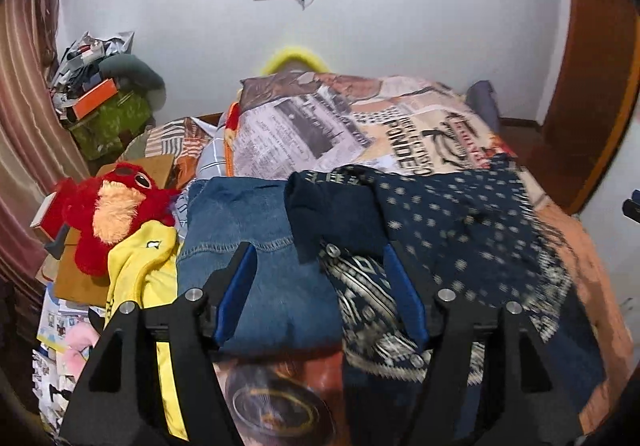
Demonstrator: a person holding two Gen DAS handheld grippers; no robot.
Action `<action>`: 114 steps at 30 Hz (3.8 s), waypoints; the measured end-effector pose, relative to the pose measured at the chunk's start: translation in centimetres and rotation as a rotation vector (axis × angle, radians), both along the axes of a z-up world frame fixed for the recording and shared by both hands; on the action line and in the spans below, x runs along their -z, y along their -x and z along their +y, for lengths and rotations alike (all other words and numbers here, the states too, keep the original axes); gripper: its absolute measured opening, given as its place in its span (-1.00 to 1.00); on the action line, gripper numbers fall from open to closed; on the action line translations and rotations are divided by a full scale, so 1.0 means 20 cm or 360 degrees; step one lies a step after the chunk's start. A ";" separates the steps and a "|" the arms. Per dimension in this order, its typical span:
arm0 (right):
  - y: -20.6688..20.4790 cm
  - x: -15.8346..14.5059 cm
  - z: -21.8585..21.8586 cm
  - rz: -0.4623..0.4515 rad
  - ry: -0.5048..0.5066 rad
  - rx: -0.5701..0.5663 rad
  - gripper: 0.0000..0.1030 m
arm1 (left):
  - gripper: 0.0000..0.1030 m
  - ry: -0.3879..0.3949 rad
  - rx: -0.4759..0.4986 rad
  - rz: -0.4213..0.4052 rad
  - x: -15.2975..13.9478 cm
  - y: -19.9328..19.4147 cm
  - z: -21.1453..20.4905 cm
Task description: Fold large clothes
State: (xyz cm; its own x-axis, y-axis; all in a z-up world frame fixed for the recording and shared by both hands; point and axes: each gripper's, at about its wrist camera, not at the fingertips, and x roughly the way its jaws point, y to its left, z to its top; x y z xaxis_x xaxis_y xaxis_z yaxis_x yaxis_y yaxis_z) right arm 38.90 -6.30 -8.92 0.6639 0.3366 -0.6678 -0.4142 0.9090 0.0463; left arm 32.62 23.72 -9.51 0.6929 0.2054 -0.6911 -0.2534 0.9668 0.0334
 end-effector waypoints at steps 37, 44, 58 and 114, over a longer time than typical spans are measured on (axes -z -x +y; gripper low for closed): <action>0.49 0.75 -0.37 0.0600 0.0059 0.0098 0.62 | 0.50 0.0844 0.0114 0.0442 0.84 0.66 -0.23; 0.42 0.88 -0.37 0.0753 -0.0034 0.0063 0.62 | 0.49 0.1269 0.0093 0.0489 0.97 0.63 -0.20; 0.34 0.85 -0.31 0.0828 -0.0317 0.0018 -0.69 | -0.75 0.1132 0.0159 0.0387 0.86 0.61 -0.22; -0.73 0.49 0.19 0.0156 0.0284 0.0119 0.18 | -0.56 0.0116 0.0033 0.0183 0.43 -0.73 0.05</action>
